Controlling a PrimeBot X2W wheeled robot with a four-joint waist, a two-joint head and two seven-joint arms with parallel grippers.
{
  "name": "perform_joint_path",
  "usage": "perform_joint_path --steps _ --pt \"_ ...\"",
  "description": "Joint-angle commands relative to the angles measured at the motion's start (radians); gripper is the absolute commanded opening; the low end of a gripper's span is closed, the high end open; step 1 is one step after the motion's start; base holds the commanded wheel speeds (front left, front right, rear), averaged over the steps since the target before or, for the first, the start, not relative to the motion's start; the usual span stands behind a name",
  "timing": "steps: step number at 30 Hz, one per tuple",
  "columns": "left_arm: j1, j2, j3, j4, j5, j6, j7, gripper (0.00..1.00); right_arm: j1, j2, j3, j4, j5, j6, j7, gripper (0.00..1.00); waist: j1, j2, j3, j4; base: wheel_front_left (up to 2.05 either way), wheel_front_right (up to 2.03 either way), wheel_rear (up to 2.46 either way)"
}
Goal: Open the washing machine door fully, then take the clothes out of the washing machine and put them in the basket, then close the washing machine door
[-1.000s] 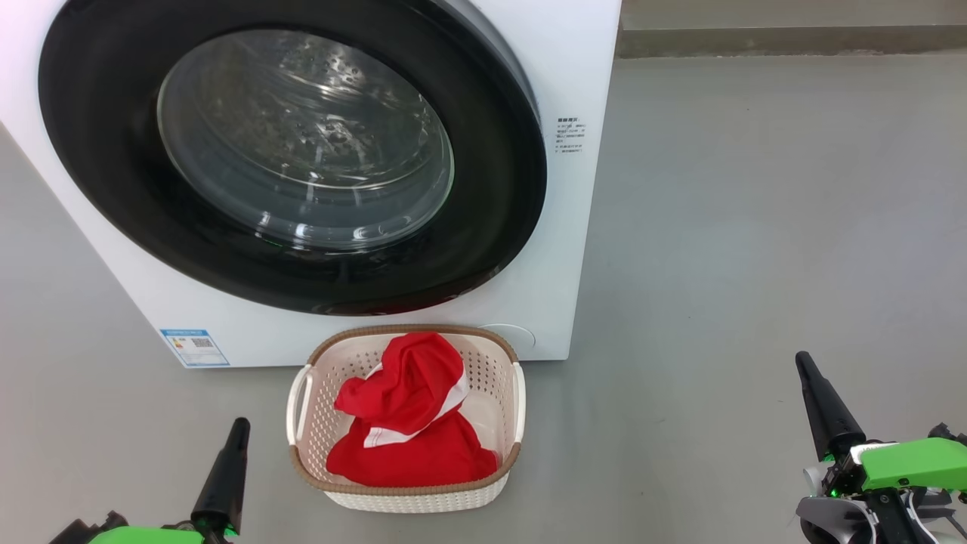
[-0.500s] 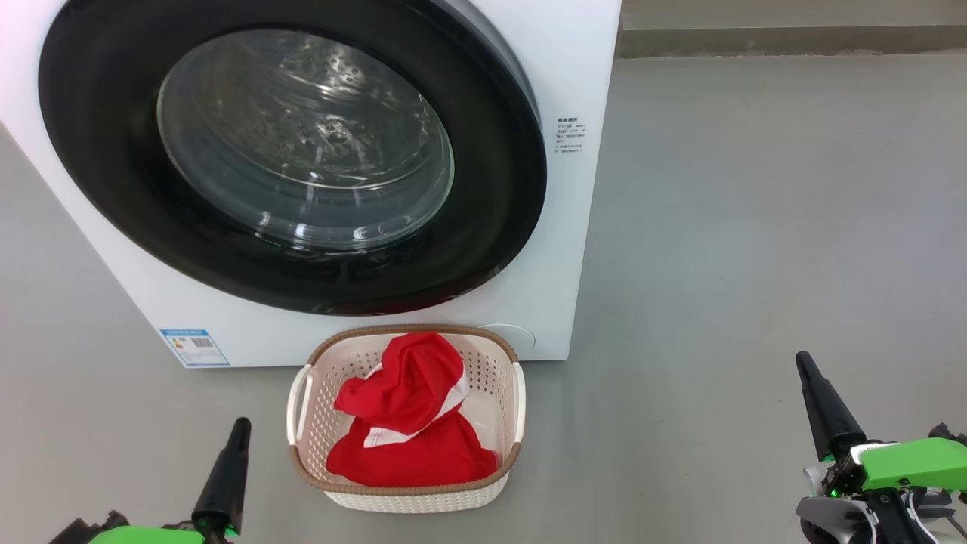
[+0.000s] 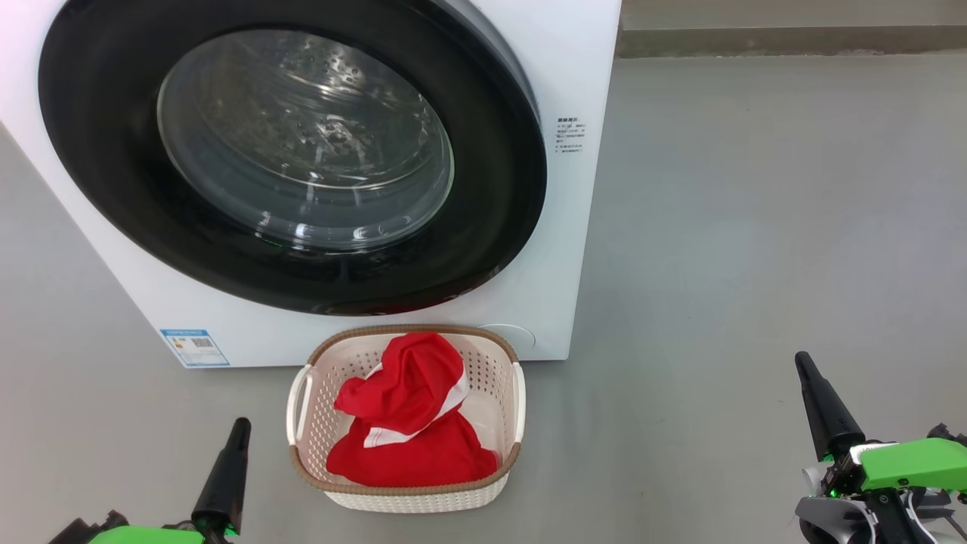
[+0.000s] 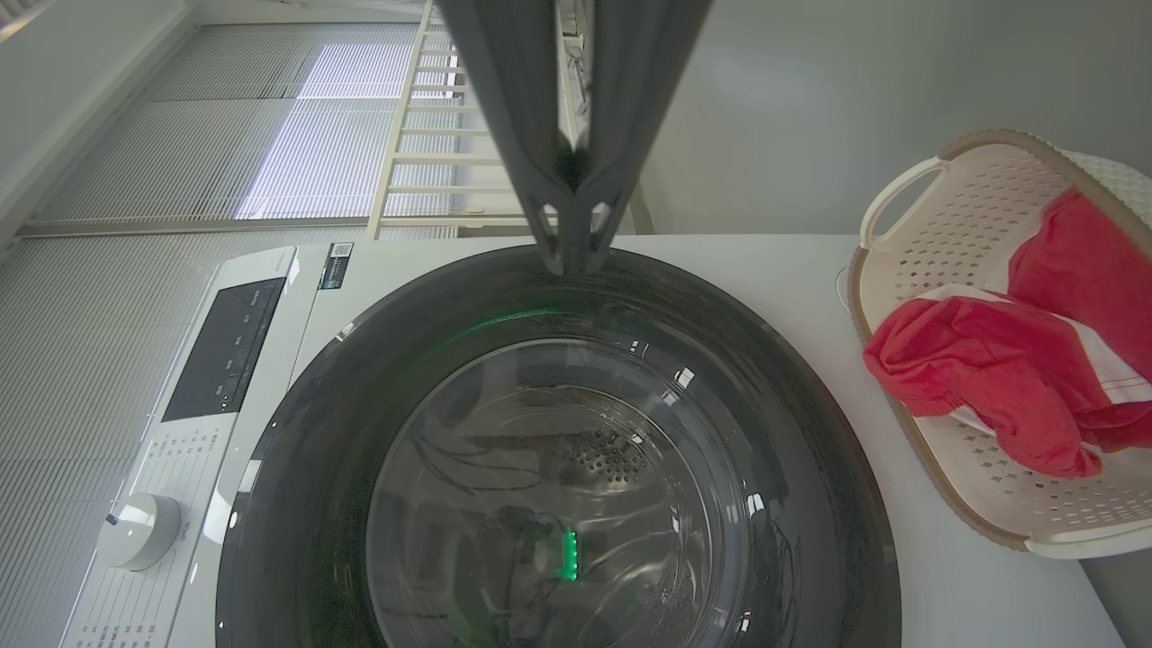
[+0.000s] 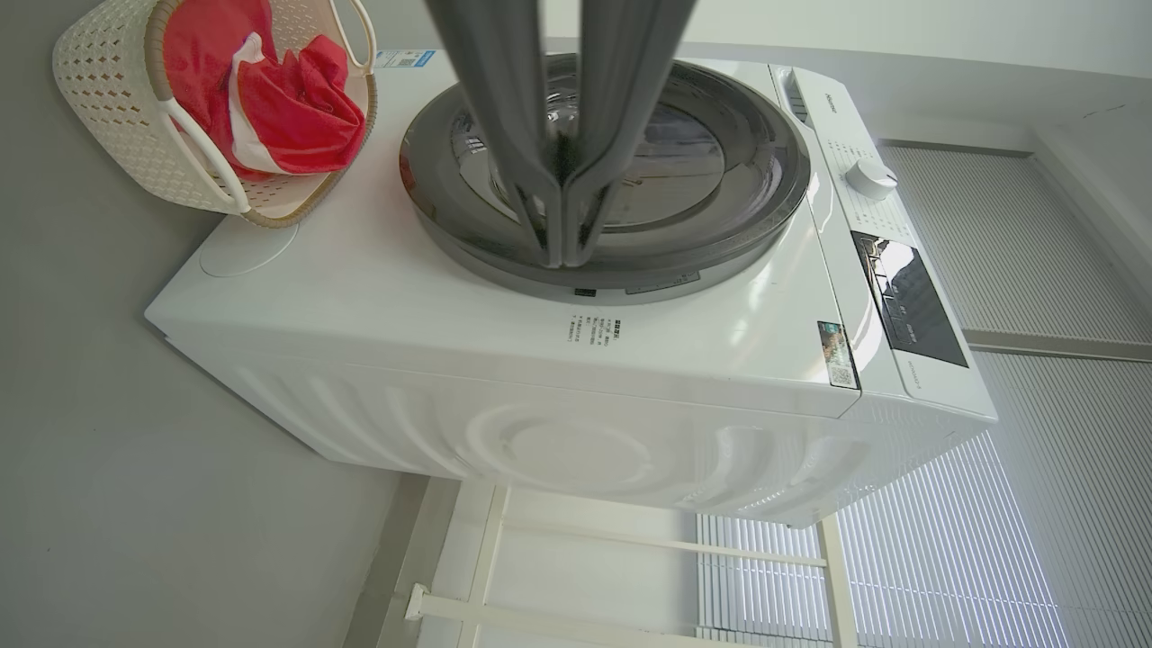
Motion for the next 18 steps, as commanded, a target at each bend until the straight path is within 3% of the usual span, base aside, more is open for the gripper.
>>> perform_joint_path --steps 1,18 --pt "-0.042 0.01 0.037 -0.027 0.007 -0.007 0.004 0.0 -0.042 -0.008 0.016 -0.03 -0.001 -0.001 0.006 0.0 0.0 -0.0001 0.0 0.0 0.0 0.0 0.0" --pt "-0.042 0.009 0.039 -0.027 0.009 -0.007 0.005 0.0 -0.042 -0.008 0.015 -0.03 -0.001 -0.001 0.006 0.0 0.0 -0.0001 0.0 0.0 0.0 0.0 0.0"
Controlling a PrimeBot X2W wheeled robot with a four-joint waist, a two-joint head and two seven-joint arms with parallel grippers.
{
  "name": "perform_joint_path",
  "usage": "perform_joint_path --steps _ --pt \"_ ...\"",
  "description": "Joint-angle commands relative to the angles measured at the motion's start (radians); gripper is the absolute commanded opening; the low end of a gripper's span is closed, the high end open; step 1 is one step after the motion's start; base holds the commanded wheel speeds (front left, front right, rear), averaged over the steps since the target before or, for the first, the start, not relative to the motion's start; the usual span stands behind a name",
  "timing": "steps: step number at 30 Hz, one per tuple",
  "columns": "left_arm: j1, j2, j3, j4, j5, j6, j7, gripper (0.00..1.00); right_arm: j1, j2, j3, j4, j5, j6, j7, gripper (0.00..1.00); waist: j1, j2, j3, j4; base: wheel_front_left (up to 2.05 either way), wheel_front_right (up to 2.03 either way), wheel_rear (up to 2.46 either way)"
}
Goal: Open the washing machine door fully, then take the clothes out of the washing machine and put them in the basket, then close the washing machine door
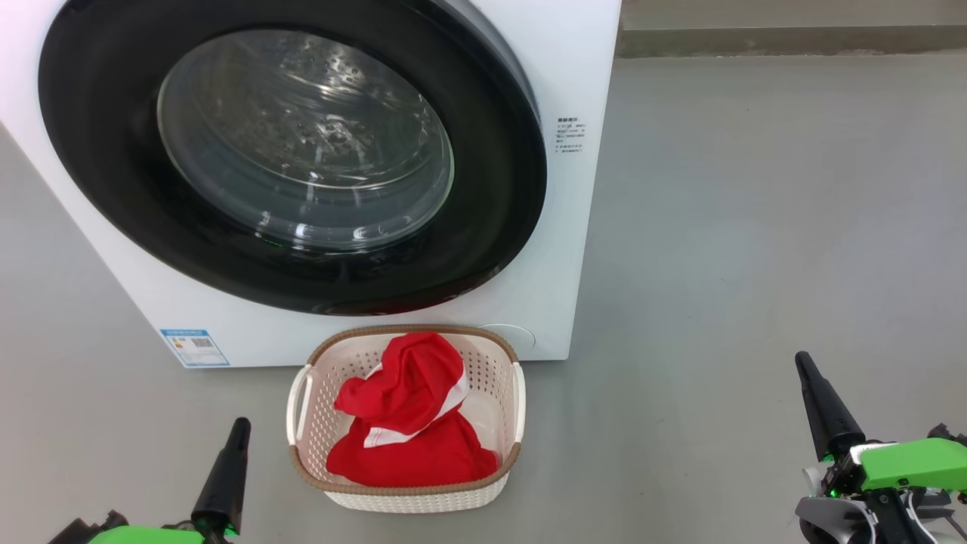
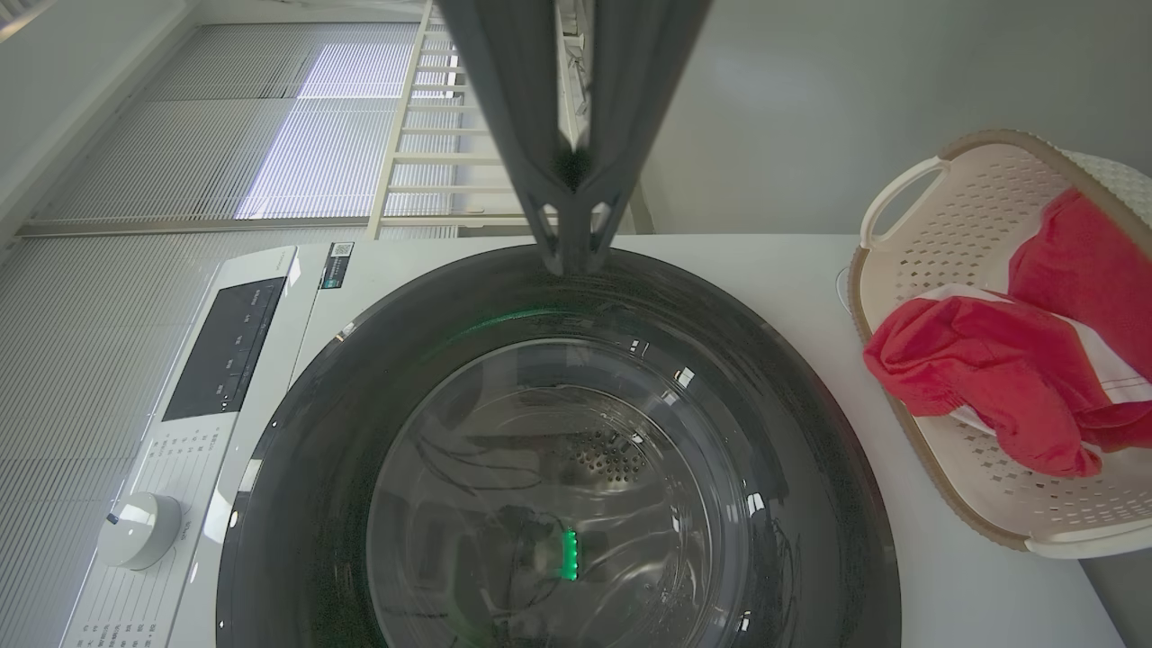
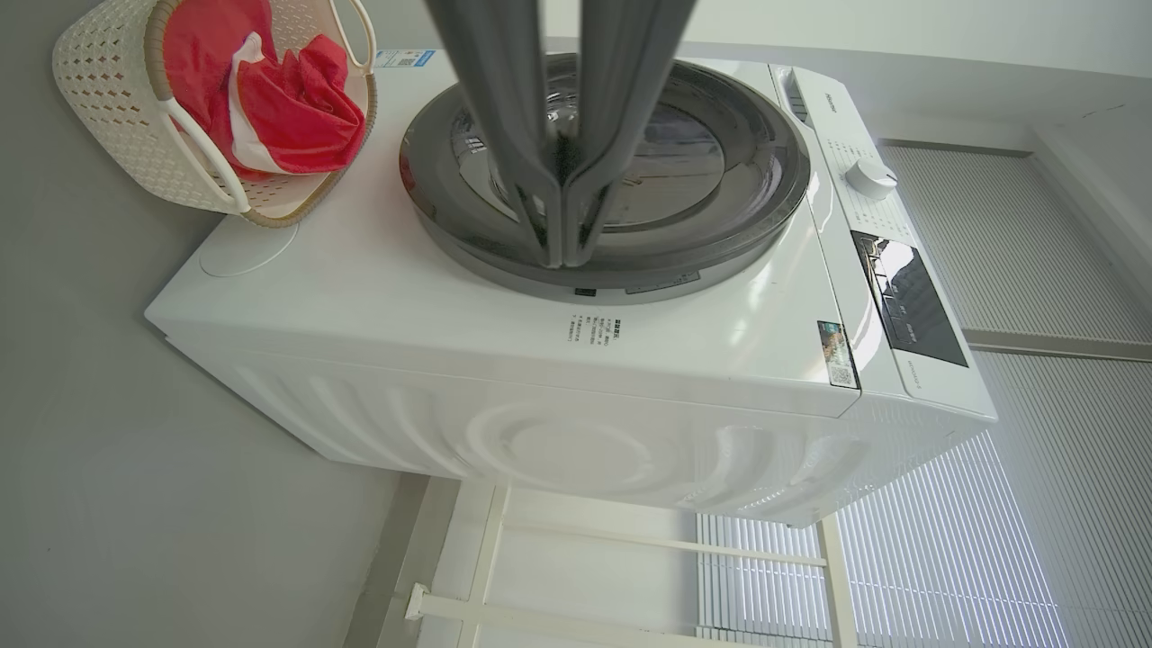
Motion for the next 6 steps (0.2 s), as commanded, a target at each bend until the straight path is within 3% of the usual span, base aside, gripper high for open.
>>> perform_joint_path --steps 1,6 --pt "-0.042 0.009 0.037 -0.027 0.009 -0.007 0.004 0.0 -0.042 -0.008 0.016 -0.03 -0.001 -0.001 0.006 0.0 0.0 0.0 0.0 0.0 0.0 0.0 0.0" --pt "-0.042 0.009 0.037 -0.027 0.009 -0.007 0.005 0.0 -0.042 -0.008 0.016 -0.03 -0.001 -0.001 0.006 0.0 0.0 0.0 0.0 0.0 0.0 0.0 0.0"
